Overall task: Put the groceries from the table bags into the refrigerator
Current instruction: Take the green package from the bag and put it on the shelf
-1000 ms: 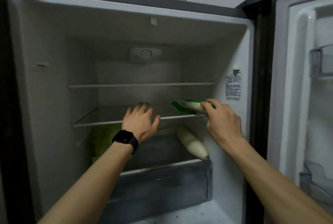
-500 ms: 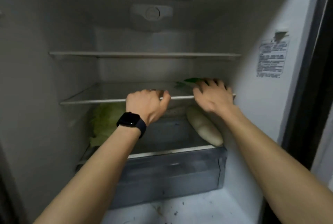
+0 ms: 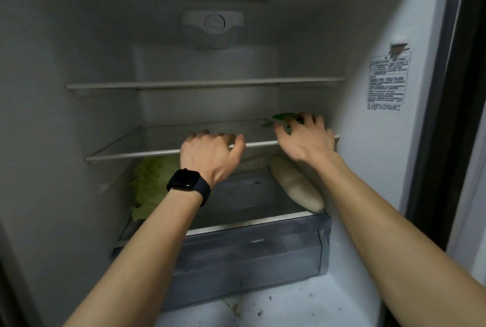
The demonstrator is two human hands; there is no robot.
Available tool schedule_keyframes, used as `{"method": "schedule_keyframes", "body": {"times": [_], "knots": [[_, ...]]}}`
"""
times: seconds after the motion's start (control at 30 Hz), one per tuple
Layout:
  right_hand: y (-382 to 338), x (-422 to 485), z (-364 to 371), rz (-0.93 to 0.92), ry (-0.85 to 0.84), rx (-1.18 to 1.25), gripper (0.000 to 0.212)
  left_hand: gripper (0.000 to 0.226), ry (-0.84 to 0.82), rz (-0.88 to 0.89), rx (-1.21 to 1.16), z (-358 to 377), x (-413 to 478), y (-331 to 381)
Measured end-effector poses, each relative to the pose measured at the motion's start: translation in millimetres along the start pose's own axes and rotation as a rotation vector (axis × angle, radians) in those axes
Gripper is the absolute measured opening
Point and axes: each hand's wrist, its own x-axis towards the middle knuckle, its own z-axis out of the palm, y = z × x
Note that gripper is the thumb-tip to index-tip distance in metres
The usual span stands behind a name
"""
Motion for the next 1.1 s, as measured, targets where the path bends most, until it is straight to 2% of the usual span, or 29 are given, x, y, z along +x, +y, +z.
{"method": "schedule_keyframes", "body": {"times": [0.2,0.37,0.47,0.6,0.77,1.0,1.1], "knots": [[9,-10,10,-0.063,0.136,0.056,0.058,0.059,0.008,-0.017,0.009,9,4,-4],[22,-67,17,-0.153,0.226,0.202,0.058,0.057,0.043,0.016,-0.035,14,-3,-10],[25,-109,11,-0.209,0.224,0.293,0.059,0.047,0.039,0.011,-0.087,6,-35,-7],[23,-180,-6,-0.260,0.221,0.426,0.049,0.062,-0.039,-0.017,-0.125,-14,-104,8],[31,-284,-15,-0.326,0.124,0.562,0.036,0.062,-0.170,-0.112,-0.130,-50,-217,39],[50,-431,12,-0.488,-0.172,0.564,0.038,0.055,-0.361,-0.250,-0.084,-109,-405,68],[40,-480,19,-0.548,-0.275,0.608,0.038,0.057,-0.434,-0.361,-0.041,-142,-472,63]]}}
